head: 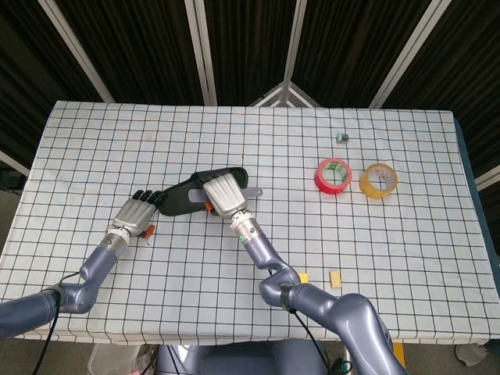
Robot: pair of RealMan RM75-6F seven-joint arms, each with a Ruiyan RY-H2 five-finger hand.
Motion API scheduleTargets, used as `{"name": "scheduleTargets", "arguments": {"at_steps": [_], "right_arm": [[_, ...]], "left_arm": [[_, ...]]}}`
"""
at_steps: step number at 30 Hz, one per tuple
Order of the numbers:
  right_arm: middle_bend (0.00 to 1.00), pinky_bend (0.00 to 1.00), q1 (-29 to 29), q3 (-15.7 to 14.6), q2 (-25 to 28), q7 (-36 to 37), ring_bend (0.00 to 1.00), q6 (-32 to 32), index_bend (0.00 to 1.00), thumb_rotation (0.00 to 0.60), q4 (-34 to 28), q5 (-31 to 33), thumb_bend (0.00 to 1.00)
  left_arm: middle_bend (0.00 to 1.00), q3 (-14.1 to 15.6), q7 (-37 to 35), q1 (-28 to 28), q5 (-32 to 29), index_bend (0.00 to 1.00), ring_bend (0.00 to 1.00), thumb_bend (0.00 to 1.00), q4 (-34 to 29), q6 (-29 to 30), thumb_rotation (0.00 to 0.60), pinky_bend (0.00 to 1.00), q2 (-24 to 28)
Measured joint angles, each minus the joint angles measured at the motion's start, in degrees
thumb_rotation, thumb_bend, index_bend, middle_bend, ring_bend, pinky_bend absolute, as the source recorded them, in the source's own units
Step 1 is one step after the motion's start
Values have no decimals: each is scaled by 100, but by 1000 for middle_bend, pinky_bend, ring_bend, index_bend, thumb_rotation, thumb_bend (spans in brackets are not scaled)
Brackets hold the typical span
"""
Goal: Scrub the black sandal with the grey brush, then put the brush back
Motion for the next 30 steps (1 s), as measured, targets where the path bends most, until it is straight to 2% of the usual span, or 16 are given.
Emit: {"name": "scheduleTargets", "arguments": {"at_steps": [16, 24, 27, 30], "right_arm": [[560, 527, -216, -39, -7, -15, 484, -340, 628, 600, 738, 150, 469], [560, 526, -379, -123, 130, 65, 484, -286, 628, 600, 824, 70, 468], [560, 527, -419, -121, 194, 83, 484, -193, 628, 600, 734, 48, 468], [560, 527, -487, -137, 295, 41, 484, -11, 628, 600, 560, 2, 469]], "left_arm": [[0, 24, -4, 4, -22, 0, 0, 510, -30, 26, 600, 19, 44], [0, 30, 70, -7, -61, 0, 0, 509, -124, 92, 600, 19, 53], [0, 18, 64, -2, -32, 0, 0, 442, -197, 153, 596, 19, 67], [0, 6, 47, 22, 60, 0, 0, 286, -283, 284, 570, 19, 94]]}}
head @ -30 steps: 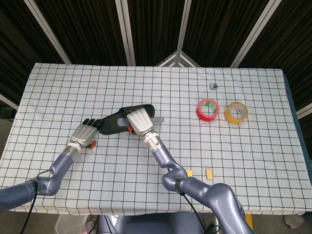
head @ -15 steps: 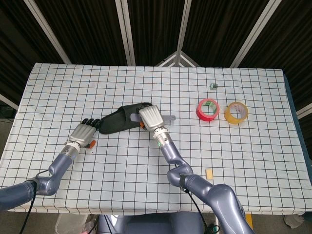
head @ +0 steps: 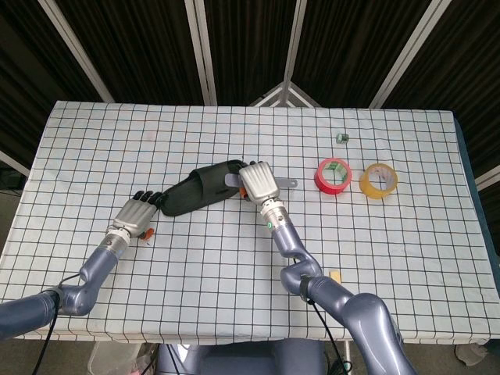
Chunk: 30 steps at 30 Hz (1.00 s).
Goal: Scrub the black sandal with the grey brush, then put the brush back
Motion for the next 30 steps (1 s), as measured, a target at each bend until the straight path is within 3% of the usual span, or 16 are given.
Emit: {"name": "scheduleTargets", "arguments": {"at_steps": [2, 7, 17, 24, 27, 30], "right_arm": [[560, 527, -59, -26, 72, -103, 484, 158, 628, 600, -123, -40, 469], [560, 527, -340, -101, 384, -534, 484, 649, 628, 600, -800, -118, 469], [560, 527, -1319, -260, 1492, -1578, 484, 1573, 628, 600, -3282, 0, 469], [560, 527, -2311, -646, 2535, -2472, 484, 2227, 628, 600, -5109, 296, 469], [560, 527, -2709, -979, 2795, -2553, 484, 2493, 628, 600, -5336, 285, 469], [560, 527, -2914, -1203, 2829, -2474, 484, 2593, 628, 600, -5186, 226, 469]], "left_arm": [[0, -7, 2, 25, 71, 0, 0, 214, -59, 132, 556, 19, 16], [0, -45, -220, 180, 557, 0, 0, 195, -416, 629, 554, 19, 132], [0, 143, -763, 888, 1992, 0, 0, 150, -1567, 2173, 537, 19, 876], [0, 597, -741, 1867, 2659, 0, 0, 129, -2077, 3612, 539, 19, 1380], [0, 839, -757, 2353, 2946, 0, 0, 128, -2093, 4092, 540, 19, 1428], [0, 1020, -799, 2722, 3113, 0, 0, 128, -2005, 4383, 540, 19, 1416]]}}
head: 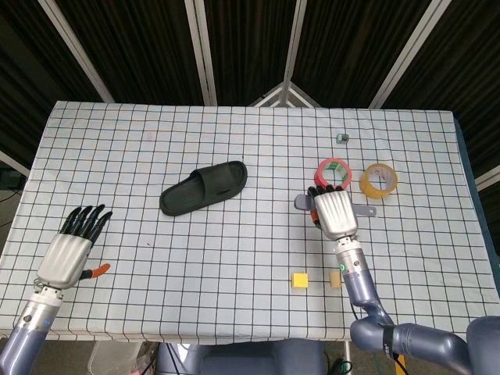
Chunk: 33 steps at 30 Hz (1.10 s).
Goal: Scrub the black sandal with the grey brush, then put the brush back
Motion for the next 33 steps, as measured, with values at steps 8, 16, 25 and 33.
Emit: {"name": "scheduleTargets", "arguments": {"at_steps": [8, 16, 25, 33], "right_arm": [[560, 527, -354, -370, -173, 433, 484, 50, 628, 600, 815, -258, 469], [559, 527, -473, -542, -596, 648, 484, -197, 594, 600, 1597, -422, 468], [401, 466, -561, -569, -802, 595, 419, -291, 244, 600, 1773, -538, 468], [217, 355, -626, -546, -795, 81, 284, -398, 0, 600, 1459, -387, 468]], "left_arm": [[0, 67, -153, 351, 225, 0, 0, 127, 480, 196, 540, 19, -215], [0, -51, -153, 394, 262, 0, 0, 128, 535, -8, 542, 19, -273], [0, -167, -214, 419, 257, 0, 0, 124, 566, -189, 542, 19, -259], [0, -218, -270, 456, 309, 0, 0, 120, 569, -298, 539, 19, -228]]}}
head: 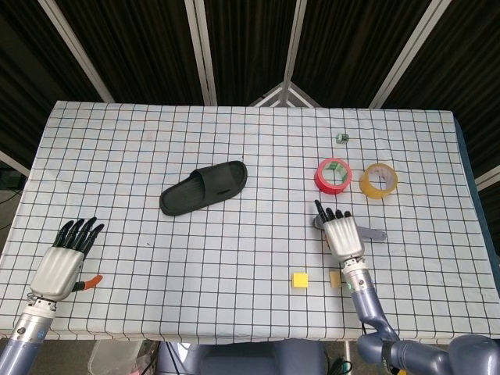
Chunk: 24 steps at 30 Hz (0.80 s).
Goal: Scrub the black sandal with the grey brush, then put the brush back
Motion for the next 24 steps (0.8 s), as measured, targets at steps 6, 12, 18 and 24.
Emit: {"name": "scheduleTargets", "arguments": {"at_steps": [6, 12, 18, 24], "right_arm": [[158, 297, -76, 6, 133, -509, 221, -57, 0, 600, -476, 197, 463], [74, 174, -171, 22, 371, -855, 100, 73, 0, 600, -1180, 297, 453], [46, 29, -360, -45, 891, -1195, 8, 660, 0, 600, -2211, -4, 446], [31, 0, -881, -372, 1740, -1346, 0, 1742, 0, 600, -3619, -784, 447]], "left_arm": [[0, -31, -21, 41, 65, 0, 0, 120, -15, -18, 541, 19, 26], [0, -37, -48, 100, 184, 0, 0, 120, -51, 42, 539, 19, 64], [0, -12, -54, 214, 416, 0, 0, 117, -98, 269, 540, 19, 130], [0, 131, -151, 472, 753, 0, 0, 71, -111, 706, 540, 19, 273]]}}
